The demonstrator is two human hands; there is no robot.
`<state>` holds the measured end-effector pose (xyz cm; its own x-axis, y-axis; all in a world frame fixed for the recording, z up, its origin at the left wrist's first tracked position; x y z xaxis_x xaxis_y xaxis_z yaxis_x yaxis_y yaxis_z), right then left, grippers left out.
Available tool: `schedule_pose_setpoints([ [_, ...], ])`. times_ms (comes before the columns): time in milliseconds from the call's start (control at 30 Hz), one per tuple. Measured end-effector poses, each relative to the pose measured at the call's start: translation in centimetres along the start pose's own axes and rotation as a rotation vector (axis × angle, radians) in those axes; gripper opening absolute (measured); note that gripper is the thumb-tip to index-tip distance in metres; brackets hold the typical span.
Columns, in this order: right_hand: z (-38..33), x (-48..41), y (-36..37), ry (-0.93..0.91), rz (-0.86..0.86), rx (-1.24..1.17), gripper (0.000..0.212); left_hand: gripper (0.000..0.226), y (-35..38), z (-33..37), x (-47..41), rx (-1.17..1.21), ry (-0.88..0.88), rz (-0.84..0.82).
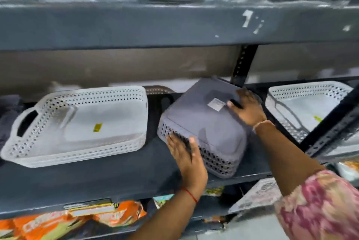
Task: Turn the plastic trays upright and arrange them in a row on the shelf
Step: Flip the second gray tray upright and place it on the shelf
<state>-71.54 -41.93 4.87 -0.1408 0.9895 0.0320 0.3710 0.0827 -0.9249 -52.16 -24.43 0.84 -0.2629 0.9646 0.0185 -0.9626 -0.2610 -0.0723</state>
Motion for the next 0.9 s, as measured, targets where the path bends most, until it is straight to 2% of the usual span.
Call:
schedule_pose_setpoints([
  [67, 2.6, -0.4, 0.0, 0.101, -0.005, -0.117, 0.074, 0.078, 2.3, -0.6, 1.1, 0.042, -0.103, -0.028],
  [100, 3.4, -0.7, 0.1, 0.135, -0.005, -0.177, 0.076, 0.077, 2.5, -0.7, 1.3, 0.051, -0.118, -0.016],
  [200, 5.1, -1.1, 0.2, 0.209, -0.022, -0.353, 0.081, 0.126, 2.4, -1.1, 1.2, 0.026, -0.121, 0.061],
  [267, 5.7, -1.4, 0.7, 0.241, -0.041, -0.48, 0.082, 0.131, 2.2, -1.7, 1.0, 0.008, -0.123, 0.084],
  [367, 6.5, -1.7, 1.0, 0.276, 0.035, -0.653, 0.08, 0.131, 1.7, -1.7, 0.6, -0.028, -0.073, 0.092],
  [433, 6.6, -1.5, 1.0, 0.245, 0.092, -0.727, 0.074, 0.122, 1.0, -1.6, -0.1, -0.031, -0.077, 0.091],
  [533, 6.6, -0.7, 0.6, 0.183, 0.191, -0.823, 0.061, 0.069, -0.2, -1.7, -1.2, -0.027, -0.091, 0.07],
  [567, 6.6, -0.3, 0.3, 0.16, 0.234, -0.872, 0.057, 0.063, -0.9, -2.0, -1.6, 0.0, -0.1, 0.085],
  [633, 6.4, 1.1, -0.5, 0.119, 0.319, -0.961, 0.049, 0.069, -2.6, -2.6, -2.6, 0.087, -0.122, 0.109],
  [700, 6.5, 2.1, -1.4, 0.072, 0.419, -1.026, 0.043, 0.094, -4.2, -2.3, -3.3, 0.18, -0.123, 0.108],
  [733, 6.5, 2.7, -2.0, 0.044, 0.461, -1.052, 0.04, 0.099, -4.8, -1.8, -3.7, 0.219, -0.11, 0.103],
  [833, 6.0, 4.3, -4.9, -0.026, 0.569, -1.068, 0.033, 0.078, -6.4, 1.2, -4.6, 0.282, 0.013, 0.044],
  [900, 5.9, 4.9, -6.7, -0.049, 0.602, -1.057, 0.018, 0.074, -7.6, 3.2, -5.0, 0.306, 0.049, 0.053],
])
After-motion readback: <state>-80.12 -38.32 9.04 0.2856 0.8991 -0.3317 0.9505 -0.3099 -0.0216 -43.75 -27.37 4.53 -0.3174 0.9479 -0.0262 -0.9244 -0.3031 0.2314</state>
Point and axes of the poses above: each hand's wrist, its own x-axis away from the middle knuckle, its own y-axis out of the palm, z = x × y, the point moved 7 cm from there along -x, towards the middle knuckle, and after that the axes turned 11 degrees about -z, right-handed, at the moved point
